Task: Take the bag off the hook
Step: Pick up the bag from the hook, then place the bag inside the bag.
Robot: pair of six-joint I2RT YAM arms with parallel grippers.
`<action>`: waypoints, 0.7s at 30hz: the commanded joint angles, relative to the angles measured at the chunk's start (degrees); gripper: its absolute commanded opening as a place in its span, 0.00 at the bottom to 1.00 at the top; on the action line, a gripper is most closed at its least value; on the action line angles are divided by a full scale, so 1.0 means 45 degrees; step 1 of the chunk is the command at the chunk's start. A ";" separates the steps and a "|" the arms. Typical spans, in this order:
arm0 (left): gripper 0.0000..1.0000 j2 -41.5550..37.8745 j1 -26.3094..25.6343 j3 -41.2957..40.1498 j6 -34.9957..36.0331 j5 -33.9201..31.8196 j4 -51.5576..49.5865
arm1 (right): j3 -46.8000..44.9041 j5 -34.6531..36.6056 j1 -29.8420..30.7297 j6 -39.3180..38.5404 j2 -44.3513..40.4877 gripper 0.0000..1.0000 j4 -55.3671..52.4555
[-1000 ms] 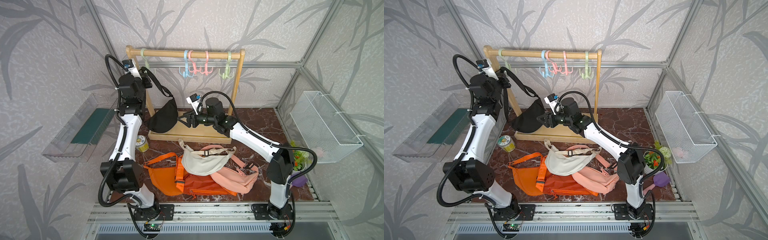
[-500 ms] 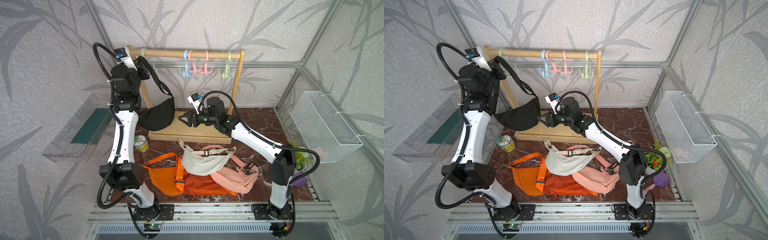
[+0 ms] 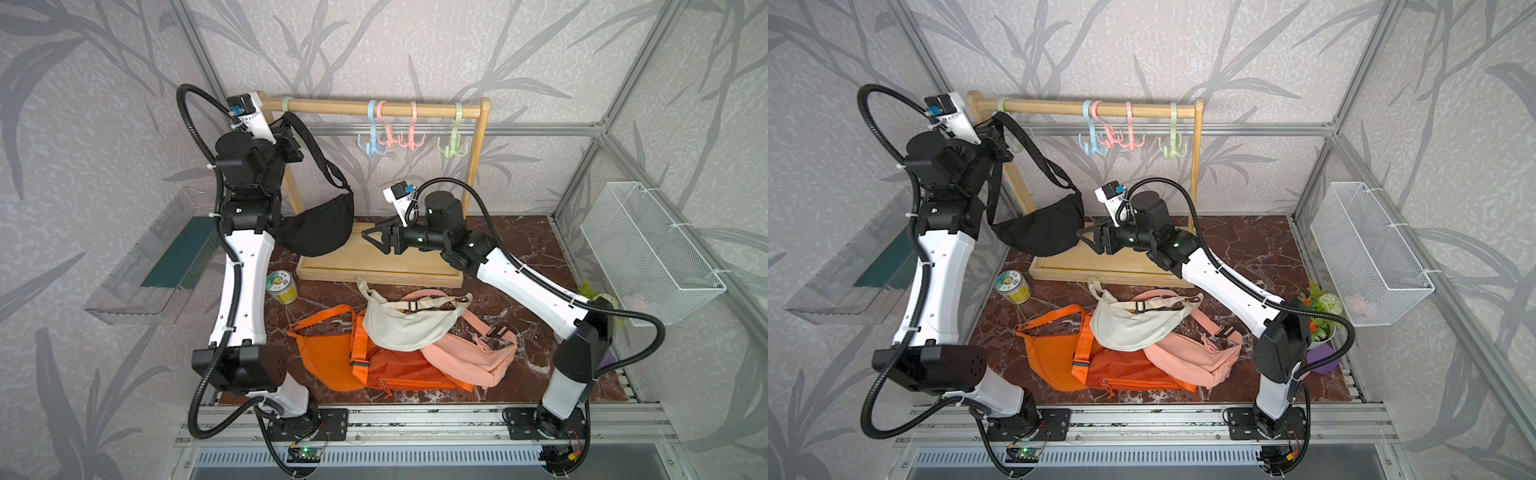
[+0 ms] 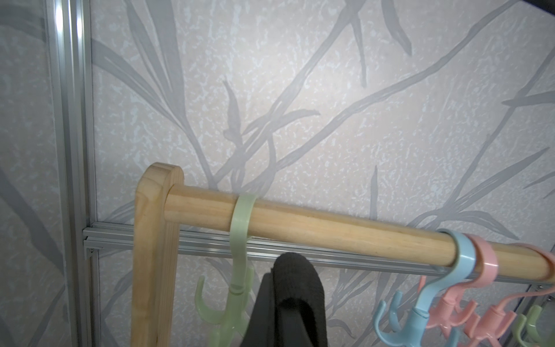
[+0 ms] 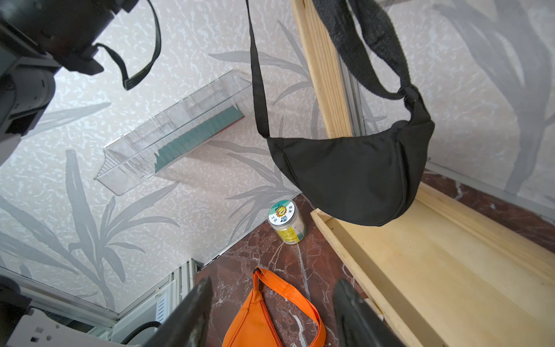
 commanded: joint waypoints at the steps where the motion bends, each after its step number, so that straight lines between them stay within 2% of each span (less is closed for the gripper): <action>1: 0.00 -0.1644 -0.0328 -0.0477 -0.0403 0.0513 0.0543 | 0.0242 0.0523 0.0079 -0.0911 -0.1199 0.67 -0.0464; 9: 0.00 -0.4440 -0.1766 -0.2571 -0.0679 0.1465 0.0322 | -0.0089 0.1610 0.0380 -0.2987 -0.3186 0.72 -0.0731; 13: 0.00 -0.5740 -0.2337 -0.3930 -0.1544 0.1858 0.0520 | -0.0510 0.2072 0.0667 -0.4192 -0.4247 0.73 -0.0780; 16: 0.00 -0.6618 -0.2720 -0.4837 -0.2053 0.2249 0.0583 | -0.0725 0.2043 0.0991 -0.4918 -0.4899 0.74 -0.0984; 21: 0.00 -0.7909 -0.3640 -0.6544 -0.3131 0.2842 0.0995 | -0.1211 0.0970 0.1699 -0.6235 -0.5912 0.79 -0.2100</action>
